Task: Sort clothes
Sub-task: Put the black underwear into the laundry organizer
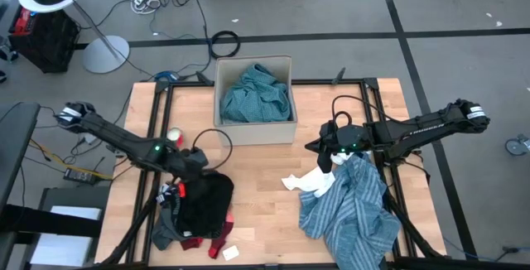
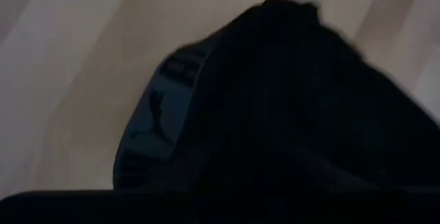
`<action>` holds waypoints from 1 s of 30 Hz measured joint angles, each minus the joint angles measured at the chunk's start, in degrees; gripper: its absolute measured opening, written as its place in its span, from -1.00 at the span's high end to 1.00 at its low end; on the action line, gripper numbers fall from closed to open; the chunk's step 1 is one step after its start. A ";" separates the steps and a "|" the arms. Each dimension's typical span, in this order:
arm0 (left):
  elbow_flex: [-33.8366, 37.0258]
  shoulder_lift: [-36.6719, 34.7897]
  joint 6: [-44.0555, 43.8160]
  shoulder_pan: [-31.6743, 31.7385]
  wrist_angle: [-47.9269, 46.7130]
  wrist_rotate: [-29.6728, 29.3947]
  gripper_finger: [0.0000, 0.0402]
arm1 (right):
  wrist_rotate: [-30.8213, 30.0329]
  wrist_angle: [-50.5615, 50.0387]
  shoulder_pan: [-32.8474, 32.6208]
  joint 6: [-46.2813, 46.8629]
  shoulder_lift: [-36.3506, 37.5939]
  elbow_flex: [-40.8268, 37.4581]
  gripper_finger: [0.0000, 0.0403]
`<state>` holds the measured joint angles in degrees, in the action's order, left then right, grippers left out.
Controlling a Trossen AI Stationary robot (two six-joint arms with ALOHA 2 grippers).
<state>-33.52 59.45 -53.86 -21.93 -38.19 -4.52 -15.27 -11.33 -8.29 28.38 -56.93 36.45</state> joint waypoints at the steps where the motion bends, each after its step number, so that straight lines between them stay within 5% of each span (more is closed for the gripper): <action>1: 0.00 0.75 -0.49 0.00 -0.42 0.43 0.35 | 0.00 0.00 0.00 0.00 0.00 0.02 0.97; 5: 0.00 2.76 -0.82 0.00 -1.28 0.78 0.46 | 0.00 0.06 0.00 0.00 0.00 0.02 0.96; 10: 0.00 2.51 -0.34 0.02 -0.82 2.89 0.91 | -0.02 0.13 0.00 0.00 0.00 0.02 0.98; 15: -3.04 0.03 1.43 0.01 -1.35 3.67 0.98 | -0.02 0.11 0.00 0.00 0.00 0.02 0.97; 24: -21.89 -4.41 10.30 0.11 -10.55 -7.29 0.99 | -0.04 0.13 0.00 0.00 -0.02 0.04 0.98; 30: -35.02 -2.83 23.78 3.92 -9.75 -15.36 1.00 | -0.04 0.13 0.00 -0.02 -0.02 0.04 0.97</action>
<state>-68.54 56.62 -30.08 -18.01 -47.94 -19.88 -15.31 -11.20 -8.29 28.36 -56.95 36.49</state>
